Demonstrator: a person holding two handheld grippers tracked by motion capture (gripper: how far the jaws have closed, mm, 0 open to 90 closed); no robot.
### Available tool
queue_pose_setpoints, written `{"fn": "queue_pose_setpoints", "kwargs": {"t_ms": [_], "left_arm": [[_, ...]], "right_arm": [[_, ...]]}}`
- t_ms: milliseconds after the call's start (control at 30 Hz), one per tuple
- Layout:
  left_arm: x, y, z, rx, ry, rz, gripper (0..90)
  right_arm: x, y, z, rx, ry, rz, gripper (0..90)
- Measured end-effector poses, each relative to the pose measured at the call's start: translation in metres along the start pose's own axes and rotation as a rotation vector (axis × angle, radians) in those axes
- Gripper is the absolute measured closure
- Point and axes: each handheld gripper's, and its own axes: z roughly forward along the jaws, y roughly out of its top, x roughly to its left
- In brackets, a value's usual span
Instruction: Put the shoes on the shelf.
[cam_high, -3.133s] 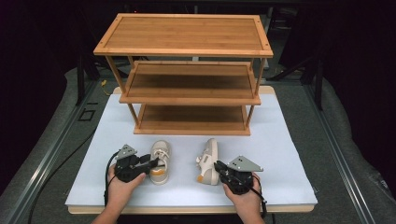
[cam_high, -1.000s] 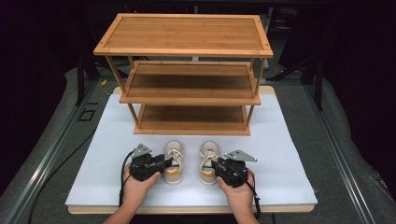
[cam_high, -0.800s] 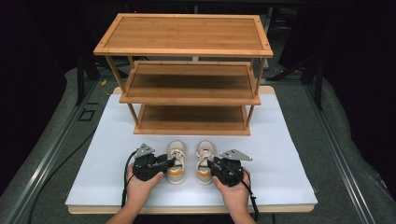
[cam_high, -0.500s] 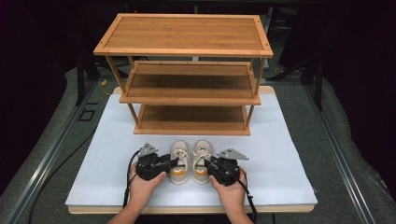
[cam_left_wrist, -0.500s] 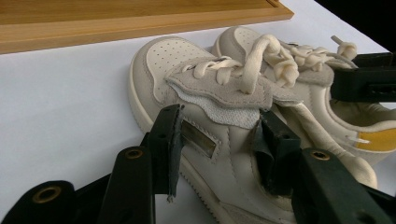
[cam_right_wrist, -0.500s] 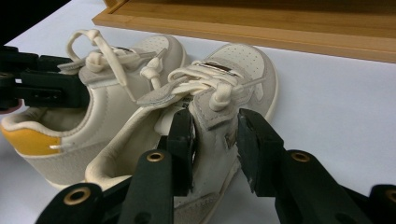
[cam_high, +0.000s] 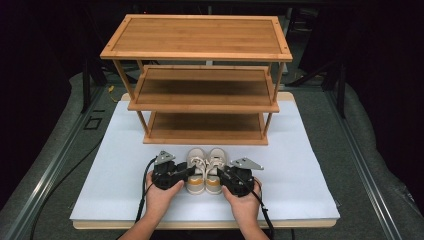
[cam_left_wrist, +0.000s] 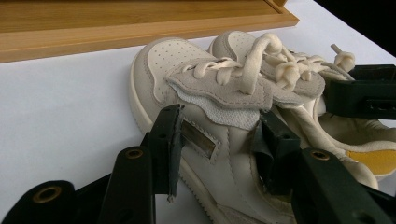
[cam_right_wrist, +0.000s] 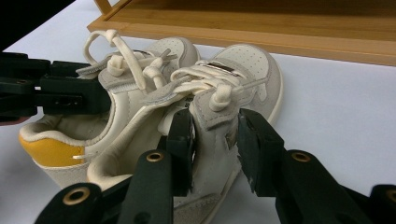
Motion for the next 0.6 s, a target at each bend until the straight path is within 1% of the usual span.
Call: {"fn": "queue_pose_setpoints", "kwargs": {"t_ms": [67, 133, 233, 267, 333, 400, 433, 467, 500, 533, 567, 600], "left_arm": [[0.000, 0.000, 0.000, -0.002, 0.001, -0.001, 55.8], [0.000, -0.001, -0.001, -0.006, 0.003, -0.005, 55.2], [0.000, -0.003, -0.002, -0.020, 0.005, -0.019, 54.2], [0.000, -0.004, -0.003, -0.034, 0.009, -0.026, 53.1], [-0.001, -0.006, -0.006, -0.054, 0.014, -0.042, 50.3], [-0.001, -0.009, -0.007, -0.077, 0.012, -0.062, 48.4], [-0.002, -0.010, -0.007, -0.081, 0.014, -0.070, 46.9], [-0.002, -0.014, -0.007, -0.102, 0.022, -0.090, 46.6], [-0.002, -0.014, -0.007, -0.102, 0.022, -0.090, 46.6], [-0.002, -0.016, -0.006, -0.115, 0.018, -0.108, 46.6], [-0.002, -0.019, -0.005, -0.129, 0.021, -0.132, 46.8], [-0.002, -0.019, -0.005, -0.129, 0.021, -0.132, 46.7]], "right_arm": [[0.000, 0.000, 0.000, -0.003, -0.008, 0.000, 65.5], [-0.001, 0.000, 0.000, 0.003, 0.000, 0.000, 63.3], [-0.003, -0.001, -0.001, -0.017, 0.004, 0.031, 60.3], [-0.003, -0.002, -0.002, -0.018, 0.004, 0.036, 59.6], [-0.003, -0.005, -0.003, -0.040, 0.004, 0.050, 58.3], [-0.003, -0.006, -0.004, -0.046, 0.004, 0.057, 57.9], [-0.003, -0.007, -0.002, -0.063, 0.011, 0.072, 57.1], [-0.002, -0.008, -0.001, -0.061, 0.018, 0.082, 56.9], [-0.001, -0.009, 0.000, -0.069, 0.013, 0.089, 56.1], [-0.001, -0.009, 0.000, -0.069, 0.013, 0.089, 56.1], [0.001, -0.010, -0.001, -0.072, 0.003, 0.099, 56.1], [0.001, -0.010, -0.001, -0.072, 0.003, 0.099, 56.1]]}}
